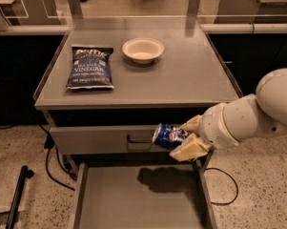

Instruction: Place pepsi can into middle drawer

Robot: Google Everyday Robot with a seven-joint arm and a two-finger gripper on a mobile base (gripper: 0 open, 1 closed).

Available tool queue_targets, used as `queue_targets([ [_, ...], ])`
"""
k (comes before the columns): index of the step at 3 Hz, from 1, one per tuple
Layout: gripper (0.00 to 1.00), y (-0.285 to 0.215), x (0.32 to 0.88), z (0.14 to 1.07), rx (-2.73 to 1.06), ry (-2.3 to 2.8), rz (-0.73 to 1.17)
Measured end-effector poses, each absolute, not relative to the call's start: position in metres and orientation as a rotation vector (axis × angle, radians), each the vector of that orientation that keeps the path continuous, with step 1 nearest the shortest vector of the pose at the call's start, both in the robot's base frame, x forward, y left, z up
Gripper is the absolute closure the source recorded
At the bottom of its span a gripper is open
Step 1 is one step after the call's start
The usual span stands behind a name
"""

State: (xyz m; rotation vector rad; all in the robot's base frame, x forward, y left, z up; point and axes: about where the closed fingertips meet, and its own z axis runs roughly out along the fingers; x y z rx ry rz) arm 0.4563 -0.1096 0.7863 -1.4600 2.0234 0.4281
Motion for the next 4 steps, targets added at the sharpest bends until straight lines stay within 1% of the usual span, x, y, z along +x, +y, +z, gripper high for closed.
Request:
queue_targets([
  [1, 1.00, -0.114, 0.453, 0.746, -1.463, 2.025, 0.442],
  [2, 1.00, -0.121, 0.467, 0.709, -1.488, 1.988, 0.434],
  [3, 1.00, -0.117, 0.466, 0.702, -1.493, 1.993, 0.450],
  [4, 1.00, -0.103, 0.465, 0.674, -1.512, 2.009, 0.511],
])
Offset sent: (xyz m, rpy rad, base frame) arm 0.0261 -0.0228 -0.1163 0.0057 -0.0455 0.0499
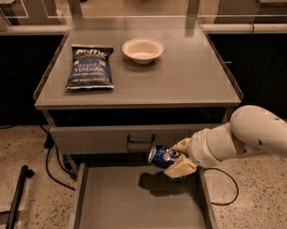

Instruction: Place pepsi can into middle drawer

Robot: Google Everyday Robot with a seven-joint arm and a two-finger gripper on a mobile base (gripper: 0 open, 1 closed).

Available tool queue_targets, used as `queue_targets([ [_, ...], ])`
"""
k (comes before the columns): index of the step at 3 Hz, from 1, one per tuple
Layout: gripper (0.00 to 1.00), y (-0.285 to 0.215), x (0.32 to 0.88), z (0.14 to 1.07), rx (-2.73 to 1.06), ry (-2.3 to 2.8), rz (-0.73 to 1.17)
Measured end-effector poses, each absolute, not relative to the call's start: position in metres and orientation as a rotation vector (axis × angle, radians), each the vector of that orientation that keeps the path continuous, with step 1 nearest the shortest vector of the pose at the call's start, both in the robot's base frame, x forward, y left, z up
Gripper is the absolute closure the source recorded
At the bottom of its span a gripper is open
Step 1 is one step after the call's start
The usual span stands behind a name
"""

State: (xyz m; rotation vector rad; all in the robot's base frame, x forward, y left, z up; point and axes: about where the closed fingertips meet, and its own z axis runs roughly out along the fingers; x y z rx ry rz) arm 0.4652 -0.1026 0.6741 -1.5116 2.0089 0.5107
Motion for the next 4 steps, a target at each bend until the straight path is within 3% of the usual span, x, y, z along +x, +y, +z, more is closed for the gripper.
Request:
queue_targets([
  [2, 1.00, -0.082, 0.451, 0.577, -1.536, 2.116, 0.615],
  [4, 1.00, -0.080, 0.461, 0.512, -1.519, 2.072, 0.524],
])
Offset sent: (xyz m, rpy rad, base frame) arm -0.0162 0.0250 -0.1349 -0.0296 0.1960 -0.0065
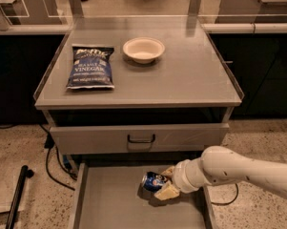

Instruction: Place pepsi can into middle drawer

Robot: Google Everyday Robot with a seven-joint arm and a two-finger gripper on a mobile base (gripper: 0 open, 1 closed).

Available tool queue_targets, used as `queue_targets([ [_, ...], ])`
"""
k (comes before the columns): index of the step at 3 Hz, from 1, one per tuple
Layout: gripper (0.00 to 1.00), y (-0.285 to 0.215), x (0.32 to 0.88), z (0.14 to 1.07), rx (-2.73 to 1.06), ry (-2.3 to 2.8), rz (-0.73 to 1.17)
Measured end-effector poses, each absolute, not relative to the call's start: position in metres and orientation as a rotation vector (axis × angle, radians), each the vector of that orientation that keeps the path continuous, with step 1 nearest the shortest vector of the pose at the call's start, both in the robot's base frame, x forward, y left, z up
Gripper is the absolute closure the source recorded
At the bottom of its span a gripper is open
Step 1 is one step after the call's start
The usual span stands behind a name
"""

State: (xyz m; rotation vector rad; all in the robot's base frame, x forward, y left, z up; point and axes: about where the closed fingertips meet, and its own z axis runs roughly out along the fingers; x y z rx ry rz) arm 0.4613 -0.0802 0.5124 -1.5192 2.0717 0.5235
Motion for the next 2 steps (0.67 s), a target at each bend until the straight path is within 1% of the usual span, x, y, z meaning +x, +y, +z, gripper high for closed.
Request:
queue_targets([
  [1, 1.00, -0.0834, 0.4781, 0.4796, -1.489, 2.036, 0.464],
  [2, 1.00, -0.0834, 0.4781, 0.4796, -1.489, 2.036, 0.464],
])
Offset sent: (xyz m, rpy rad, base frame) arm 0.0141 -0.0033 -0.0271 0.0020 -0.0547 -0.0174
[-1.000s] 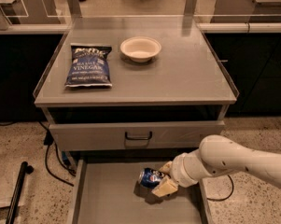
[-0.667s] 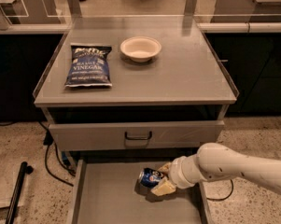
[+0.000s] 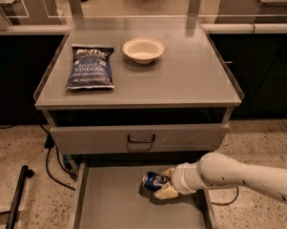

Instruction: Place pepsi can into middle drawer

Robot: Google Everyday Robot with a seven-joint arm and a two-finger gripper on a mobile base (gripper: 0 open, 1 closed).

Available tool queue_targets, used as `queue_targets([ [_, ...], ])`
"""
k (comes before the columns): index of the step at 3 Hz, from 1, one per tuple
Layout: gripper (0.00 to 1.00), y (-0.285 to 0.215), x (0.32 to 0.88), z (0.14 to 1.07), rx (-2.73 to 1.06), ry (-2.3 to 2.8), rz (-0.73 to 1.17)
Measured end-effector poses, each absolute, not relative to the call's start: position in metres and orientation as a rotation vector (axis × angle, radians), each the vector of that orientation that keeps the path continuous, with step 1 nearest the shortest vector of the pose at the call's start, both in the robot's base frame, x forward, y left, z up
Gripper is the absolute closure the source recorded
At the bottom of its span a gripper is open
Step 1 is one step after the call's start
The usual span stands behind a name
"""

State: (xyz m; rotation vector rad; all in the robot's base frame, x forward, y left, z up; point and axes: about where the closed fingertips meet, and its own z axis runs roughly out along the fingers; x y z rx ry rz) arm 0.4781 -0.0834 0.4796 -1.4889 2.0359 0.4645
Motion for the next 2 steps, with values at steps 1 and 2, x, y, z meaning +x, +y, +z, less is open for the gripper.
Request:
queue_targets([
  [1, 1.00, -0.078, 0.477, 0.475, -1.505, 2.048, 0.468],
  [2, 1.00, -0.077, 0.481, 0.451, -1.504, 2.071, 0.485],
])
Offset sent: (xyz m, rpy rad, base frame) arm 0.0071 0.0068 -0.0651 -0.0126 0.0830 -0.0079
